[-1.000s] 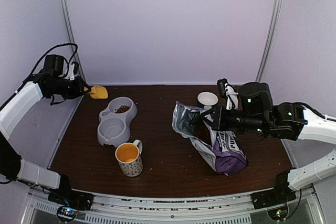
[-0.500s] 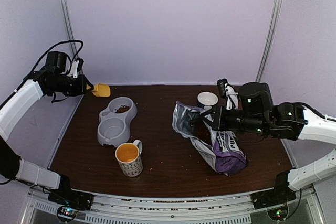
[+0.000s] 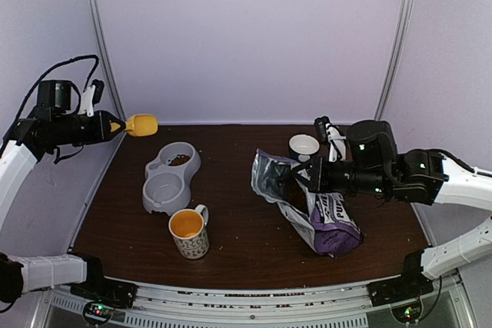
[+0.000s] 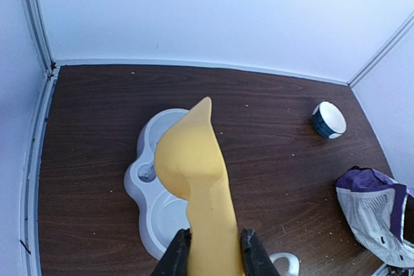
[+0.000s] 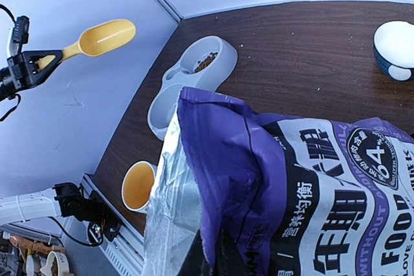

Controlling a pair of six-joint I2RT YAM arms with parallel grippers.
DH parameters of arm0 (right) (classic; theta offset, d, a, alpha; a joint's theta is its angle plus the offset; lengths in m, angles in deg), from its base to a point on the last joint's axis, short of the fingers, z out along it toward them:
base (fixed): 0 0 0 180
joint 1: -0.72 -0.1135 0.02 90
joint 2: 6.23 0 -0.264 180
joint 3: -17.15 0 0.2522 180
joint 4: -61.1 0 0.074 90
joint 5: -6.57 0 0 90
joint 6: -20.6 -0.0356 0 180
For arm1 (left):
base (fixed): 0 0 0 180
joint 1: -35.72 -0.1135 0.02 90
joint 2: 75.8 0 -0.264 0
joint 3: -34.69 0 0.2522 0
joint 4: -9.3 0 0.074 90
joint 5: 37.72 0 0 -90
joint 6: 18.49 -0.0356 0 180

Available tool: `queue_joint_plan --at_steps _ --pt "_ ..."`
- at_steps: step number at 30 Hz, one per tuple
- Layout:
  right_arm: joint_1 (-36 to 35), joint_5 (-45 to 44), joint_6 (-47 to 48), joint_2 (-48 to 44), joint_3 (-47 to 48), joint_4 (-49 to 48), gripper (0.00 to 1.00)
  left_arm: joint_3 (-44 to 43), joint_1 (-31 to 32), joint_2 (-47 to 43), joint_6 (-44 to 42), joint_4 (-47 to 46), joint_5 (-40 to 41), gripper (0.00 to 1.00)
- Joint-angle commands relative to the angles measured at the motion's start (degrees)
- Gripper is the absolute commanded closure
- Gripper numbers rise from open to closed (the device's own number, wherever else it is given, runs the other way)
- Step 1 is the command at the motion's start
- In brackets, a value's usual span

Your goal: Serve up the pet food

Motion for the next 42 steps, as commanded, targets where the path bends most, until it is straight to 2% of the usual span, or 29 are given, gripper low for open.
queue_joint_plan --at_steps 1,6,9,14,25,27,31,34,38,42 --pt "0.11 1.43 1.78 1.8 2.27 1.66 1.0 2.85 0.98 -3.49 0.36 2.48 -10.56 1.0" --pt "-1.07 2.52 3.16 3.99 3.78 1.38 1.0 6.05 6.86 -8.9 2.87 2.54 -16.99 1.0" --pt "-2.16 2.45 3.51 5.13 4.33 1.11 1.0 6.54 13.58 -10.34 5.44 1.28 -17.82 1.0" --pt "-3.41 1.87 3.63 6.31 4.8 0.59 1.0 9.76 24.51 -10.2 11.22 -6.68 -21.41 1.0" --pt "-3.61 1.84 3.87 6.95 4.98 1.31 1.0 7.28 35.9 -4.53 11.92 -11.09 -19.17 1.0" --pt "-3.61 2.07 4.09 7.03 5.14 1.37 1.0 6.38 37.73 -2.38 11.94 -11.15 -16.35 1.0" --pt "-3.99 2.52 4.79 7.2 5.73 1.46 1.0 1.92 43.59 4.49 11.39 -9.0 -4.04 1.0" --pt "-4.73 3.01 5.06 7.39 6.37 1.35 1.0 -3.94 48.77 13.78 10.6 -6.39 6.45 1.0" --pt "-5.83 2.96 5.47 7.73 6.93 0.87 1.0 -11.71 54.58 30.39 9.52 -4.54 16.97 1.0" --pt "-6.4 2.69 5.04 7.83 6.26 0.49 1.0 -12.26 56.91 41.04 12.77 -11.97 20.35 1.0"
